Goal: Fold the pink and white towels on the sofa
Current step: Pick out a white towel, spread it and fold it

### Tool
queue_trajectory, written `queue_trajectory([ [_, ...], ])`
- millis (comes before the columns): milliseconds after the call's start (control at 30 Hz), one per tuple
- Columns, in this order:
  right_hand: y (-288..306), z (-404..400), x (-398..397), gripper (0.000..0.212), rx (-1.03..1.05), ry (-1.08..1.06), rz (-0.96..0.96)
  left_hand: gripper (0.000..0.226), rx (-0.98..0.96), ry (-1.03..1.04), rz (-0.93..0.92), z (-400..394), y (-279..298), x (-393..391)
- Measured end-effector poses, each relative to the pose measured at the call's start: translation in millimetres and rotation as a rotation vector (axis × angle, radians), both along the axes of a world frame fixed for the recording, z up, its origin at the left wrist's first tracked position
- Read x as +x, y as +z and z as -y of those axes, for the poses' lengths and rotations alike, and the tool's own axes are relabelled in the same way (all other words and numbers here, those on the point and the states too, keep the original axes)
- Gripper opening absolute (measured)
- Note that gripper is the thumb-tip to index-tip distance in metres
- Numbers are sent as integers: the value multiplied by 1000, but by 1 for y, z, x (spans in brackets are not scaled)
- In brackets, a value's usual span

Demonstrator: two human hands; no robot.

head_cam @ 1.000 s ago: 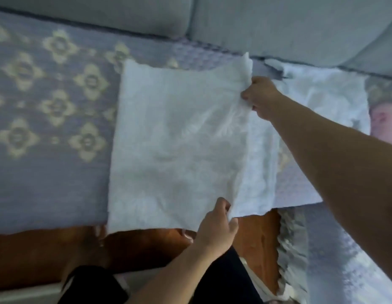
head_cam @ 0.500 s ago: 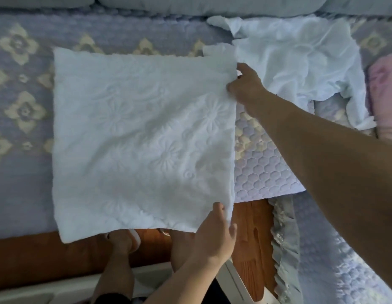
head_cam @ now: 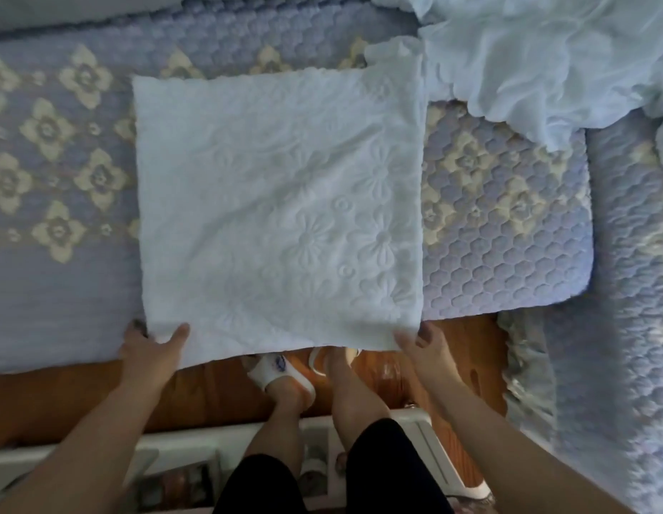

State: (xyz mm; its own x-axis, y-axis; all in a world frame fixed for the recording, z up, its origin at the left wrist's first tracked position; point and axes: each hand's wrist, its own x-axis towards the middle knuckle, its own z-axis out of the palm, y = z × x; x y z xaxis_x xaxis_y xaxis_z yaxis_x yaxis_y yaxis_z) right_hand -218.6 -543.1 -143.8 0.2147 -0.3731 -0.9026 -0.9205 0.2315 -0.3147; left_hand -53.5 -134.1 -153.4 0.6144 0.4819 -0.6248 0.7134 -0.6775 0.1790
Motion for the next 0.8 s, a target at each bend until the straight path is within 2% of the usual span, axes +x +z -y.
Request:
queue_trajectory([
  [33, -8, -6, 0, 74, 75, -67, 9, 77, -20, 35, -16, -7, -6, 5],
  [100, -22, -8, 5, 74, 151, -228, 33, 77, -64, 90, -55, -18, -12, 9],
  [167, -26, -6, 7, 60, 145, -260, 47, 70, -164, 101, -167, -26, -10, 4],
  [233, -20, -1, 1, 42, 119, -160, 82, 67, -284, 105, -256, -32, -2, -5],
  [333, -5, 7, -9, 35, 167, -136, 165, 62, -625, 305, -235, -46, 19, -12],
  [400, 4, 11, -13, 38, 244, -208, 251, 62, -889, 428, -217, -57, 28, -16],
  [433, 8, 10, -14, 39, 287, -270, 286, 62, -949, 454, -216, -61, 31, -18],
  [500, 12, 4, -16, 39, 278, -371, 282, 62, -930, 450, -194, -62, 33, -22],
  [600, 14, -13, -17, 25, 44, -335, 136, 54, -802, 402, -102, -56, 31, -30],
  [700, 13, -23, -13, 16, -97, -321, 47, 49, -834, 408, -66, -51, 30, -37],
  [800, 17, -22, -7, 32, 57, -426, 43, 52, -920, 499, -128, -50, 33, -37],
])
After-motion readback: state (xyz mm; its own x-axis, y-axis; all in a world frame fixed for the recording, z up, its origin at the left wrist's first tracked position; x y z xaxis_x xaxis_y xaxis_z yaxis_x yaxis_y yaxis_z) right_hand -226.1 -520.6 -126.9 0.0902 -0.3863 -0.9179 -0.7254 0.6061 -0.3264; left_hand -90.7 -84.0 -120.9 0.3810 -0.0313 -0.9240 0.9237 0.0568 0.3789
